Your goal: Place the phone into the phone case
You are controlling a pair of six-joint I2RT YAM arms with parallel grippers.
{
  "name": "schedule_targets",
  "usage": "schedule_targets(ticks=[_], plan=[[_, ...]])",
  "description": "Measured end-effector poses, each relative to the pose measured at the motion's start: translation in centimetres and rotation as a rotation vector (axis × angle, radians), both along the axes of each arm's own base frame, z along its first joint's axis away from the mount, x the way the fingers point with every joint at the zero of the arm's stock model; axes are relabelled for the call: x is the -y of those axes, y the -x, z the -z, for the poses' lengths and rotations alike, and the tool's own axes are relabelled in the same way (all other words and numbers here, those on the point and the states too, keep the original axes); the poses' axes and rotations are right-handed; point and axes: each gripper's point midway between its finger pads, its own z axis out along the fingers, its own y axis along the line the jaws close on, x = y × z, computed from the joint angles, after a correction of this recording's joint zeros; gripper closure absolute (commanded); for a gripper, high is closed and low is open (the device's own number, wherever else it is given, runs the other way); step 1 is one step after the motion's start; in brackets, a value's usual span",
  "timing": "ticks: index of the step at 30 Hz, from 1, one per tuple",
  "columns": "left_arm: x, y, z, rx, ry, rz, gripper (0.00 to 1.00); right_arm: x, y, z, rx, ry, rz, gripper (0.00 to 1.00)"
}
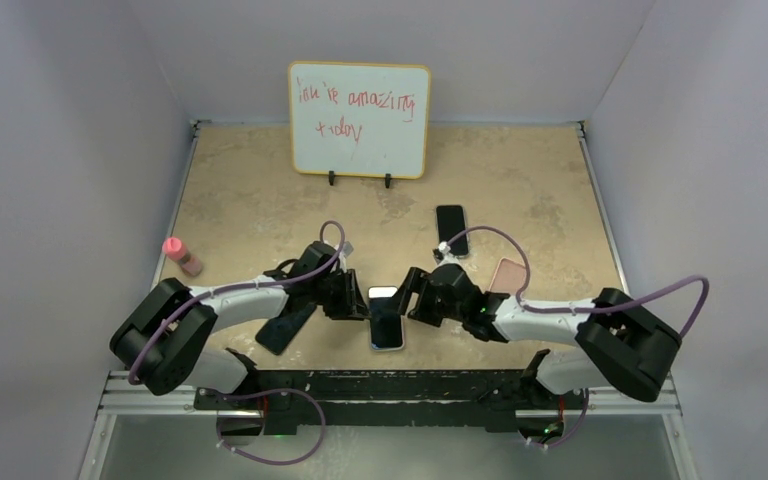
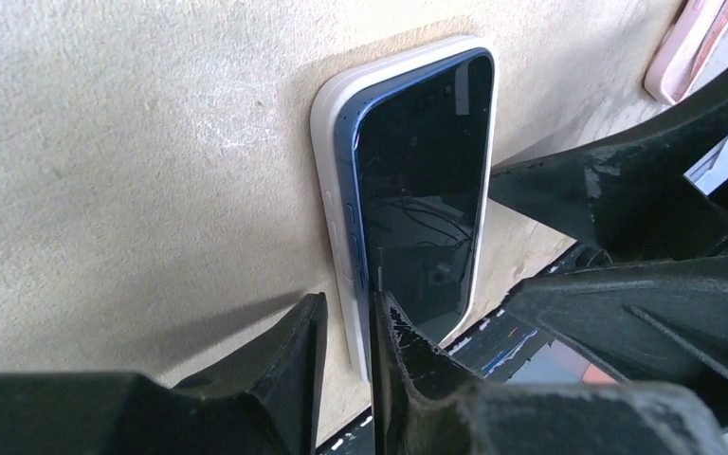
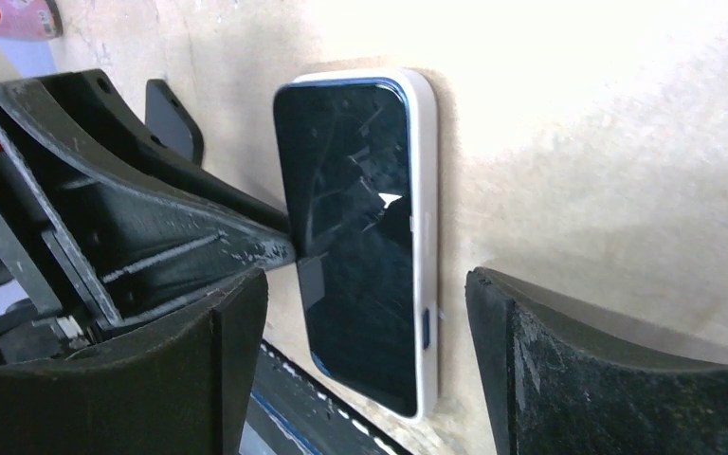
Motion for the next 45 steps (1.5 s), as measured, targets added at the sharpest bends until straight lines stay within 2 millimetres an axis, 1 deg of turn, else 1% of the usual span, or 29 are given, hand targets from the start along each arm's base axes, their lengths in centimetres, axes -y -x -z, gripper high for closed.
schedule_targets(ticks=[3, 6, 11, 16, 21, 25, 27, 31, 33, 34, 35, 36, 37, 40, 42, 43, 44, 45], plan=[[0.0, 0.0, 0.0, -0.002, 0.001, 0.002, 0.83, -1.2, -0.4, -0.1, -0.007, -0.022, -0.017, 0.22], [0.0, 0.1, 0.0, -0.004, 0.001, 0.001, 0.85, -2.0, -0.5, -0.3, -0.006, -0.055, -0.031, 0.23], [-0.2, 0.4, -0.1, -0.024, 0.026, -0.018, 0.88, -2.3, -0.6, -0.4, -0.011, -0.151, -0.018, 0.27], [-0.3, 0.4, -0.2, -0.031, 0.037, -0.026, 0.89, -2.6, -0.6, -0.6, -0.015, -0.22, -0.013, 0.35], [-0.7, 0.7, -0.2, -0.036, 0.033, -0.033, 0.89, -3.9, -0.1, -1.6, -0.032, -0.339, -0.041, 0.42], [-0.8, 1.0, -0.2, -0.045, 0.034, -0.029, 0.89, -4.2, 0.2, -1.6, -0.052, -0.389, -0.047, 0.53], [-0.8, 1.1, -0.1, -0.05, 0.037, -0.032, 0.89, -4.1, 0.4, -1.2, -0.065, -0.393, -0.042, 0.62], [-0.9, 1.5, -0.1, -0.057, 0.037, -0.029, 0.88, -3.8, 0.7, -0.3, -0.095, -0.375, -0.029, 0.85], [-1.0, 1.5, -0.2, -0.057, 0.037, -0.029, 0.88, -3.6, 0.8, 0.3, -0.103, -0.354, -0.027, 0.93], [-1.0, 1.6, -0.4, -0.054, 0.04, -0.028, 0.86, -3.5, 0.8, 0.4, -0.105, -0.348, -0.027, 0.98], [-1.0, 1.6, -0.4, -0.053, 0.041, -0.028, 0.84, -3.5, 0.8, 0.3, -0.097, -0.349, -0.031, 1.0], [-1.0, 1.6, -0.6, -0.051, 0.043, -0.028, 0.79, -3.5, 0.8, 0.2, -0.092, -0.348, -0.034, 1.0], [-1.0, 1.6, -0.8, -0.048, 0.043, -0.028, 0.73, -3.5, 0.8, 0.1, -0.09, -0.347, -0.035, 1.0], [-1.2, 1.8, -1.5, -0.043, 0.042, -0.02, 0.47, -3.5, 0.8, -0.2, -0.088, -0.344, -0.039, 1.0], [-1.1, 1.6, -2.9, -0.012, 0.054, -0.008, 0.36, -3.2, 0.9, -0.6, -0.086, -0.336, -0.04, 1.0], [-0.9, 1.3, -4.1, 0.011, 0.068, -0.004, 0.3, -3.1, 0.9, -1.0, -0.079, -0.335, -0.043, 1.0], [-0.7, 1.0, -5.4, 0.043, 0.084, 0.004, 0.26, -2.9, 0.9, -1.5, -0.067, -0.338, -0.048, 1.0], [-0.5, 0.5, -7.0, 0.08, 0.102, 0.011, 0.24, -2.8, 0.8, -2.2, -0.051, -0.34, -0.054, 1.0]])
